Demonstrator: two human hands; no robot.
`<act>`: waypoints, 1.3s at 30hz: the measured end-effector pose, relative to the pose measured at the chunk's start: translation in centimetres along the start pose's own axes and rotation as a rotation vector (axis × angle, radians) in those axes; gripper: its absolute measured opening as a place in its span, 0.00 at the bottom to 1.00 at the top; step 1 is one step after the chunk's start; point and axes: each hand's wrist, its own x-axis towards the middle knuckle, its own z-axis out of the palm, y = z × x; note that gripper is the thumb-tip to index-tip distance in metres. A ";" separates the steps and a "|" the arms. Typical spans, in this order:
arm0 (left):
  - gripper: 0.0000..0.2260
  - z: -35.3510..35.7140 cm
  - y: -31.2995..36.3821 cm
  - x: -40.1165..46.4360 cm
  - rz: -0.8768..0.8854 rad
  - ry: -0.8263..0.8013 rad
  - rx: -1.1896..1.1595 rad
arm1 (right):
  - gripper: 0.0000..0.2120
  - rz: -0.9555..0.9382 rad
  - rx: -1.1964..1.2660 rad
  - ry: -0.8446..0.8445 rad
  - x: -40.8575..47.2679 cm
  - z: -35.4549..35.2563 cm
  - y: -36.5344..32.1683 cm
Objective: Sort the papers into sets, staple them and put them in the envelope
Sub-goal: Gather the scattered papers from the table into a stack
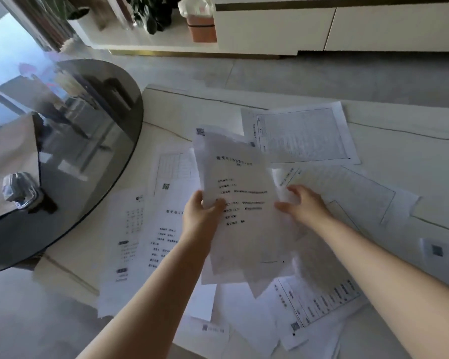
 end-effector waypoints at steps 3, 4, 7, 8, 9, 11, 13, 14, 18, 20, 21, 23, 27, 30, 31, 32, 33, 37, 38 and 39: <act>0.07 -1.0 2.8 -1.0 0.014 -0.123 0.048 | 0.36 0.042 0.108 -0.067 -1.0 -0.2 -1.0; 0.07 -1.3 3.7 -1.3 0.007 -0.167 0.045 | 0.37 0.050 0.130 -0.090 -1.3 -0.4 -1.5; 0.07 -1.8 6.5 -1.7 -0.015 -0.275 0.038 | 0.37 0.071 0.281 -0.180 -2.2 -0.8 -2.7; 0.07 -2.0 7.4 -1.8 -0.017 -0.295 0.033 | 0.38 0.079 0.329 -0.210 -2.4 -1.0 -2.9; 0.08 -2.3 8.4 -1.8 -0.019 -0.312 0.024 | 0.39 0.081 0.344 -0.235 -2.6 -1.2 -3.5; 0.10 -3.0 10.2 -1.8 -0.018 -0.356 -0.010 | 0.41 0.090 0.369 -0.288 -3.0 -1.8 -4.5; 0.12 -3.5 11.9 -1.9 -0.016 -0.415 -0.062 | 0.37 0.032 0.494 -0.386 -3.4 -2.7 -5.5; 0.13 -3.6 12.7 -1.8 -0.020 -0.437 -0.087 | 0.30 -0.003 0.582 -0.447 -3.6 -3.2 -6.1; 0.12 -2.8 14.9 -0.4 -0.015 -0.393 -0.059 | 0.17 -0.029 0.774 -0.501 -3.9 -6.4 -7.8; 0.11 -1.7 15.4 1.1 -0.001 -0.337 0.059 | 0.08 0.006 0.796 -0.392 -3.2 -8.0 -7.9; 0.11 -1.0 15.6 2.0 0.000 -0.315 0.126 | 0.08 0.038 0.773 -0.314 -2.7 -8.7 -7.7; 0.10 0.8 15.6 4.2 -0.006 -0.257 0.240 | 0.09 0.081 0.725 -0.196 -1.3 -9.8 -6.7; 0.10 5.0 14.7 9.1 0.019 -0.202 0.336 | 0.08 0.169 0.664 -0.072 1.6 -11.1 -4.5; 0.13 8.6 13.7 12.6 0.073 -0.239 0.466 | 0.09 0.243 0.666 -0.010 3.9 -10.7 -2.6; 0.13 9.8 13.4 13.7 0.097 -0.244 0.530 | 0.10 0.276 0.656 0.016 4.7 -10.3 -1.9; 0.14 10.9 13.0 14.6 0.123 -0.250 0.591 | 0.11 0.306 0.650 0.045 5.2 -9.7 -1.2; 0.13 12.0 12.8 15.5 0.149 -0.257 0.649 | 0.11 0.332 0.663 0.076 5.8 -9.1 -0.7; 0.12 16.0 11.9 19.0 0.255 -0.282 0.859 | 0.04 0.394 0.672 0.281 7.5 -7.4 0.0; 0.12 16.7 11.7 19.9 0.293 -0.297 0.920 | 0.10 0.391 0.674 0.333 8.0 -7.1 0.0; 0.14 17.4 11.5 20.9 0.342 -0.315 0.981 | 0.14 0.387 0.685 0.369 8.3 -7.0 -0.2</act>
